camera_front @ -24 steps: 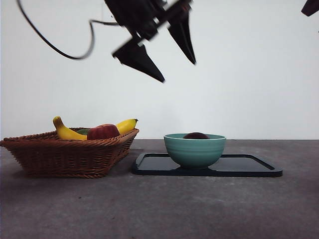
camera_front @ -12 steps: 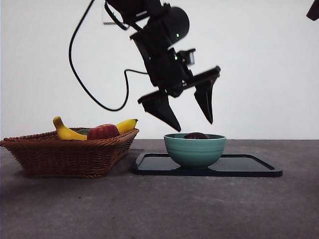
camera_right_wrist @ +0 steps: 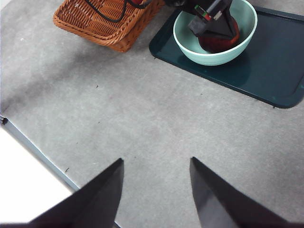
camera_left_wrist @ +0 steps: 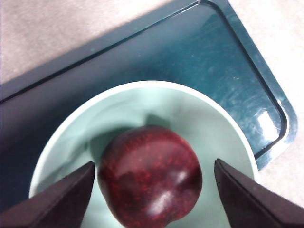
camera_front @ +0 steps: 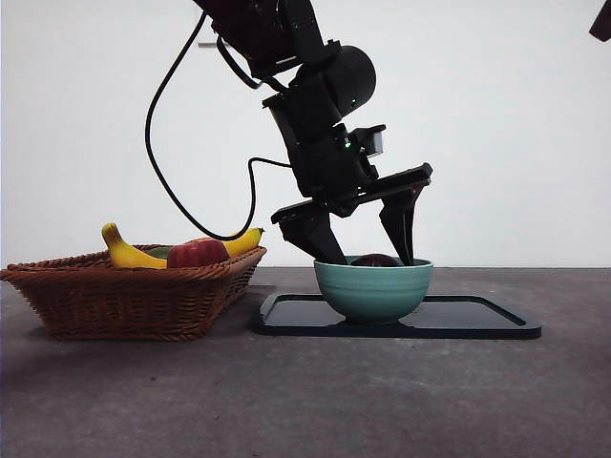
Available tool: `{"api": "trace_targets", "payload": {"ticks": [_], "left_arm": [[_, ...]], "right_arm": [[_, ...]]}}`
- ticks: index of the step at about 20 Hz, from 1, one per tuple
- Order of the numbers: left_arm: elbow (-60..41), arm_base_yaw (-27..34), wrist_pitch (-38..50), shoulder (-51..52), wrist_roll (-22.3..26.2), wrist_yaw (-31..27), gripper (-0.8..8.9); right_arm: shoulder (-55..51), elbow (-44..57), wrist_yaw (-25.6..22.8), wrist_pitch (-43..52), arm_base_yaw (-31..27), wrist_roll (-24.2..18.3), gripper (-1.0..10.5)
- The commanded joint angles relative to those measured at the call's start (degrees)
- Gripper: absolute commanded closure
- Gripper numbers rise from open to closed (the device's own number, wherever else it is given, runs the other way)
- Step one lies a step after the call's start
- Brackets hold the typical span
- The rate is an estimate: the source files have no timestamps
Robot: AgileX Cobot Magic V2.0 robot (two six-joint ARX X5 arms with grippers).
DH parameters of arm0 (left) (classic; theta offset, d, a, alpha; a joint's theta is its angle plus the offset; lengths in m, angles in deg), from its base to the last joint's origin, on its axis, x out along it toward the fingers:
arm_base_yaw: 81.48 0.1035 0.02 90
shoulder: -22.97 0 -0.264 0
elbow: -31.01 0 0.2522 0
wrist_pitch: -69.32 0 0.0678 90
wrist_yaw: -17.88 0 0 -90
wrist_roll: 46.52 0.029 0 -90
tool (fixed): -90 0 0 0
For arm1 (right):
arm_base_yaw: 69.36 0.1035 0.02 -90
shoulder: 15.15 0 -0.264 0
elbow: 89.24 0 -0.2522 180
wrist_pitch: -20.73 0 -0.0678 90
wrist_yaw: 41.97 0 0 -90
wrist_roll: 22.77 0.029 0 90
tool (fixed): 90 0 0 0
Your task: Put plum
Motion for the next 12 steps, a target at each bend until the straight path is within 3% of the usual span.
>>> {"api": "trace_targets", "payload": {"ticks": [1, 10, 12], "left_arm": [[1.81, -0.61, 0.02, -1.92, 1.31, -0.55, 4.13], [1.81, -0.79, -1.6, -1.95, 1.9, -0.98, 4.49], [1.81, -0.94, -1.92, -1.95, 1.92, -1.07, 5.17]], "right_arm": [[0.2, -0.17, -0.02, 0.48, 0.35, 0.57, 7.2], [0.2, -0.17, 0.0, 0.48, 0.35, 0.57, 7.2], [0.2, -0.17, 0.0, 0.48, 0.35, 0.57, 7.2]]}}
